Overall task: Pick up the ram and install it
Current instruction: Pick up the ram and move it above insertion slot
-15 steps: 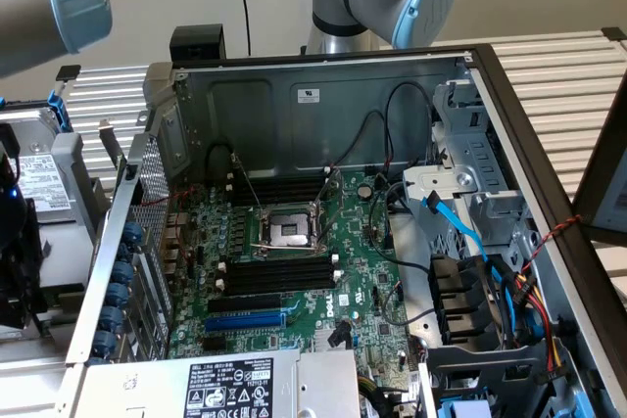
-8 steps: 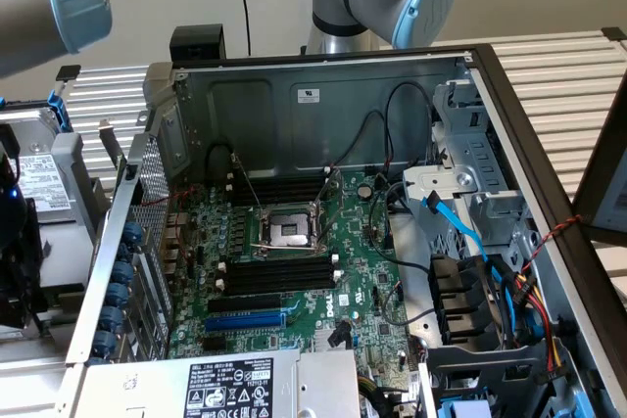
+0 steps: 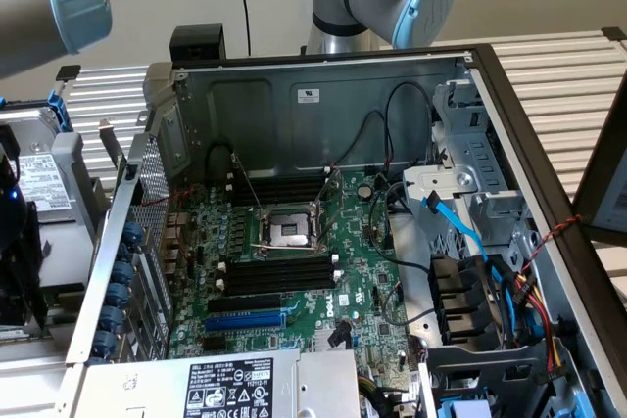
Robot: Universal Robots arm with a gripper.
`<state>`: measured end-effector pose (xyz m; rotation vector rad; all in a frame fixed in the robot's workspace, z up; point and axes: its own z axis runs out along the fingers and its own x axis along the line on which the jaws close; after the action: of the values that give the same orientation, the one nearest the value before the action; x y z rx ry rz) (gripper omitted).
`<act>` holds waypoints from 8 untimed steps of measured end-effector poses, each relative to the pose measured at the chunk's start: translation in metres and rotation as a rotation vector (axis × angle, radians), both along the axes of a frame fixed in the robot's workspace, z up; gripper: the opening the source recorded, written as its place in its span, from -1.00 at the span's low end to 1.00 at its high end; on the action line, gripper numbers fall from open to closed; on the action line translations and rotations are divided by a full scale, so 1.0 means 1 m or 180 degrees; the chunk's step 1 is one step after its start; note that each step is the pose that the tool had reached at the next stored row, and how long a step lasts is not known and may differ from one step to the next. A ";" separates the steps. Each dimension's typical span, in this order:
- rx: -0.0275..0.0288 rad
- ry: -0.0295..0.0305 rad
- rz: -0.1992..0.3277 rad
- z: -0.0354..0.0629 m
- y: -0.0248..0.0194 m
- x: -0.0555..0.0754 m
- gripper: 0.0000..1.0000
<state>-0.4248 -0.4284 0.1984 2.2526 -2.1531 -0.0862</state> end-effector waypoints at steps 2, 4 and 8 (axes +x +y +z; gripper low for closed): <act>0.0000 0.0000 -0.0013 -0.0002 -0.0001 0.000 -0.54; 0.0000 0.0001 -0.0026 -0.0003 -0.0001 0.000 -0.54; 0.0000 0.0000 -0.0027 -0.0004 -0.0001 0.000 -0.58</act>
<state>-0.4248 -0.4285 0.1980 2.2436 -2.1626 -0.0864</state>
